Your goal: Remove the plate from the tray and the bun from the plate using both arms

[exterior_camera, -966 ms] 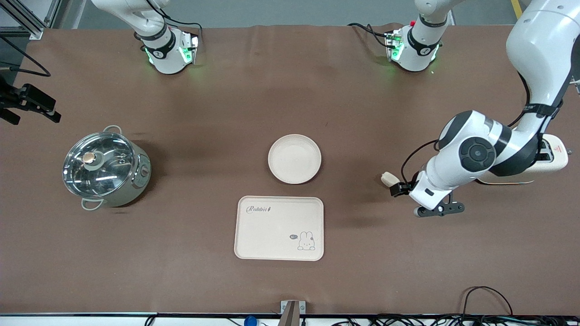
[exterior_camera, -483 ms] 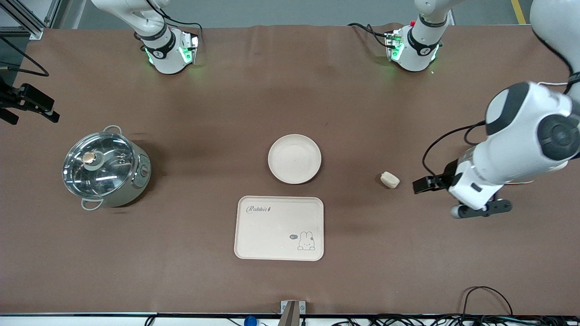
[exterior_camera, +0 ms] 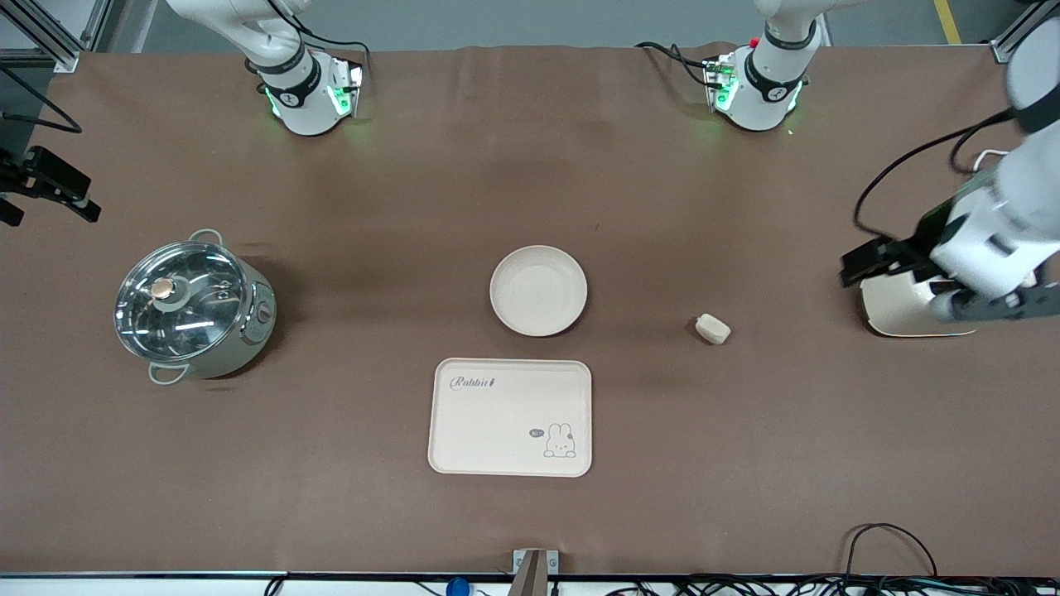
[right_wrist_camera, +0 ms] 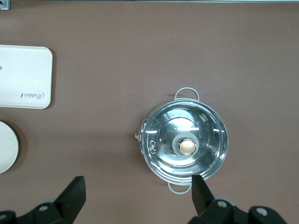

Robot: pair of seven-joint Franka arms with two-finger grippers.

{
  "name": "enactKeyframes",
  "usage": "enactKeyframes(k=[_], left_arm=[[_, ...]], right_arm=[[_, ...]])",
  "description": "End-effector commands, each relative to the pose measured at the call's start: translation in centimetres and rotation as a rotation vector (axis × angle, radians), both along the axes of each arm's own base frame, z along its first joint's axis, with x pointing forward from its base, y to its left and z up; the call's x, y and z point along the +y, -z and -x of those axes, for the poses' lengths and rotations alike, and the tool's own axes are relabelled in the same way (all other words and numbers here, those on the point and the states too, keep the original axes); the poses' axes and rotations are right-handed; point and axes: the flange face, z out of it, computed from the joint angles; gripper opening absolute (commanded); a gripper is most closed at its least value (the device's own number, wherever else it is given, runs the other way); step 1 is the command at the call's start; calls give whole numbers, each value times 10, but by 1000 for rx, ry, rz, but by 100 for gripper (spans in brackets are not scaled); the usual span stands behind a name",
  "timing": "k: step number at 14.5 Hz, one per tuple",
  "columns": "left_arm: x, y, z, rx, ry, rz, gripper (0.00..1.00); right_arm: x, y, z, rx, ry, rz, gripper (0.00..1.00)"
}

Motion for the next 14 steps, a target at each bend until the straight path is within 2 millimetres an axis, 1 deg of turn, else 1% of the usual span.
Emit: enactKeyframes(k=[1,2,4,6,7,8,9,10,11,13,14], left_arm=[[11,-18,30,-5,53,-16,100],[18,-22,39,-9,62,-11,100],[22,-24,51,-22,61,-5,100],[28,-22,57,-64,113,-5,100],[29,-21,63,-86,120,-7,100],[30,-19,64,-85,118,-9,100],[32,-16,58,-80,115,-9,100],[34,-16,48,-86,103,-11,100],[35,-24,40,-103,100,-12,100],[38,-33,37,-118,99,-19,100],[39,-34,37,-118,96,-18,100]], right_arm=[[0,-4,3,-3,-10,0,100],[-1,-4,3,-3,-9,0,100],[-3,-4,3,-3,-6,0,100],[-2,-4,3,-3,-6,0,100],[-2,-8,3,-11,-6,1,100],[-2,-10,3,-15,-6,1,100],[-2,-10,3,-14,-6,1,100],[-2,-10,3,-14,-4,1,100],[0,-10,3,-14,-7,1,100],[0,-10,3,-12,-7,1,100],[-1,-10,3,-12,-7,1,100]])
